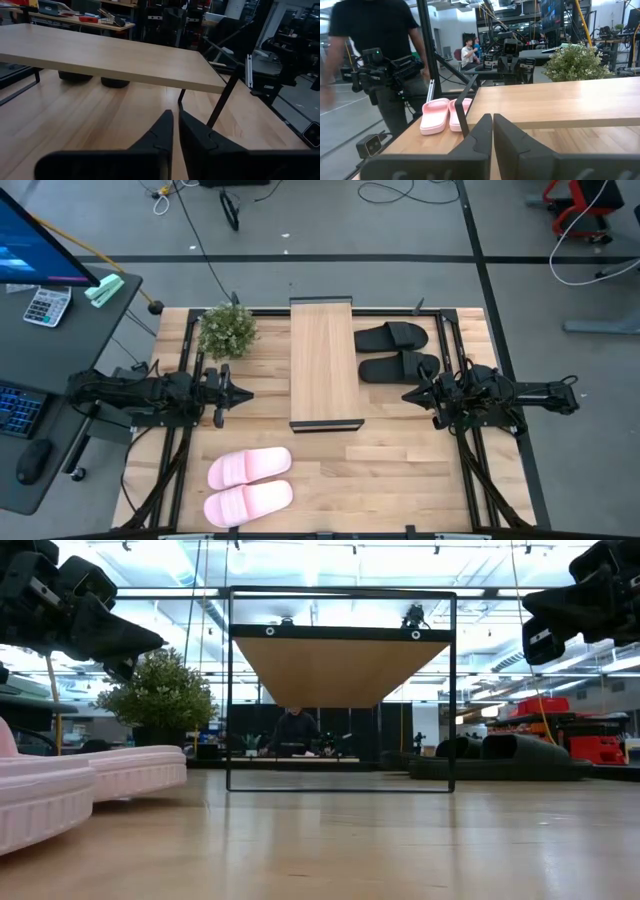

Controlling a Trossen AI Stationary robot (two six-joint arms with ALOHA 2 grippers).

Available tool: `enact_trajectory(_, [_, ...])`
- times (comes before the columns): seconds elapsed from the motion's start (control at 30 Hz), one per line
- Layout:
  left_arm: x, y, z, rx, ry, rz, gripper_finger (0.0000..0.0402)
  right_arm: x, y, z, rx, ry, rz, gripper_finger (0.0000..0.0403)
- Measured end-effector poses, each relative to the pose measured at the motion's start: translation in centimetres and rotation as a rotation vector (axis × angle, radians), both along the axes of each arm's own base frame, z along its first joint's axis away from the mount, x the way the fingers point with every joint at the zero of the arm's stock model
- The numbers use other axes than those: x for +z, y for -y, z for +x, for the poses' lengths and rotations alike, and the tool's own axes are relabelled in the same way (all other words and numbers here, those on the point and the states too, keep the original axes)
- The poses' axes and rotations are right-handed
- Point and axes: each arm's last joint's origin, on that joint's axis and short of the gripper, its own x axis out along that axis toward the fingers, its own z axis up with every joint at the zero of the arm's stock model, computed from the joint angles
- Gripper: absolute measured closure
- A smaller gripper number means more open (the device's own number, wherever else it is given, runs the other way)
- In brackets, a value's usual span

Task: Pick and place slides into the shelf

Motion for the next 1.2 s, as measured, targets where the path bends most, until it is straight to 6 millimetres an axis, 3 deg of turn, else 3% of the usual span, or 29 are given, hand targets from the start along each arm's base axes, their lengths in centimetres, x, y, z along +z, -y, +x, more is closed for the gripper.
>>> enact_trajectory(0.87, [-0.01,0.0,0.01,0.0,-0.001,0.0,0.0378,0.0,0.0,0.0,0.0,0.0,0.0,0.038])
enact_trajectory(1.2, [-0.01,0.0,0.01,0.0,-0.002,0.0,0.0364,0.0,0.0,0.0,0.0,0.0,0.0,0.038])
